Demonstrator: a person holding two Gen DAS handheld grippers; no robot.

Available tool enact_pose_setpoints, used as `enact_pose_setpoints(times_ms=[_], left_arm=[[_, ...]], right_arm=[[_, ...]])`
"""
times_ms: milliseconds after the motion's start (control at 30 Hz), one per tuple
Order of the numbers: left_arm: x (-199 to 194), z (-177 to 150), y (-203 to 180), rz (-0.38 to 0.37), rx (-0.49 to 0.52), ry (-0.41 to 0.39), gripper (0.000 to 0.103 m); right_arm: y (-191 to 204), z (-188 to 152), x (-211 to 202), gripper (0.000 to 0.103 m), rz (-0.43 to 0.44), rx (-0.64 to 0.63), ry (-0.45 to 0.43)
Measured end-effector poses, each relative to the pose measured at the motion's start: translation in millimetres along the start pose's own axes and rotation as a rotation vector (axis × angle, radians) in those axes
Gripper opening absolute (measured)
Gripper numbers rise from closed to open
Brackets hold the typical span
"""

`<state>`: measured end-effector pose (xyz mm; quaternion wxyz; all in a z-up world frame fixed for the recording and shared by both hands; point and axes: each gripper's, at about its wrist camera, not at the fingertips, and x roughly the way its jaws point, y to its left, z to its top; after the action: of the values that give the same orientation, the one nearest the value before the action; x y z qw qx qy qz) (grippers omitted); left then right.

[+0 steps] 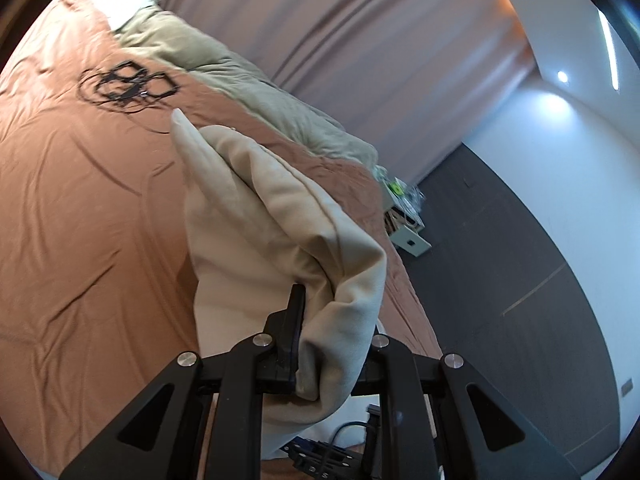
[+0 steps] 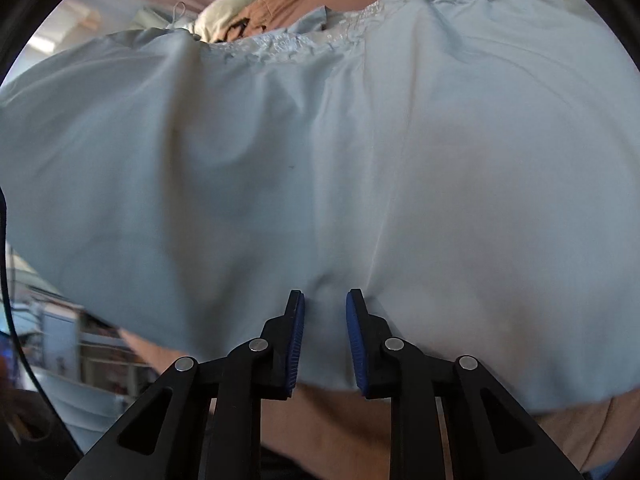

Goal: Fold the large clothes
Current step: 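Lay the hem onto the garment and open both grippers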

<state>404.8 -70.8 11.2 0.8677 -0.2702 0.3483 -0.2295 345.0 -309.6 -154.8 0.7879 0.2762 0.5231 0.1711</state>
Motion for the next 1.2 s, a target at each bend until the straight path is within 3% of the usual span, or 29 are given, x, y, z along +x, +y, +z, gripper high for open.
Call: enact_pose_setpoints(times_ms=[200, 400, 567, 767, 833, 967, 1033, 1100, 1200], left_arm=[[35, -6, -50, -0.008, 0.082, 0.056, 0.017], [96, -28, -99, -0.025, 0.147, 0.161, 0.016], [169, -68, -134, -0.046, 0.190, 0.305, 0.016], [236, -125, -153, -0.045, 0.191, 0.506, 0.018], [245, -135, -151, -0.044, 0.179, 0.558, 0.023], [243, -136, -146, -0.085, 0.142, 0.605, 0.041], [232, -133, -149, -0.093, 0.147, 0.582, 0.066], [217, -123, -151, -0.091, 0.164, 0.541, 0.077], [197, -116, -155, -0.088, 0.177, 0.504, 0.077]], right_arm=[[-23, -5, -73, 0.023, 0.057, 0.039, -0.153], [-70, -18, -136, 0.023, 0.057, 0.109, -0.281], [-119, -38, -165, 0.023, 0.023, 0.211, -0.346], [-174, -67, -171, 0.023, -0.007, 0.342, -0.353], [-181, -71, -170, 0.026, -0.007, 0.362, -0.352], [-185, -70, -169, 0.056, 0.015, 0.381, -0.377], [-180, -68, -170, 0.058, 0.037, 0.376, -0.391], [-172, -65, -171, 0.059, 0.057, 0.364, -0.398], [-164, -60, -173, 0.068, 0.085, 0.332, -0.407]])
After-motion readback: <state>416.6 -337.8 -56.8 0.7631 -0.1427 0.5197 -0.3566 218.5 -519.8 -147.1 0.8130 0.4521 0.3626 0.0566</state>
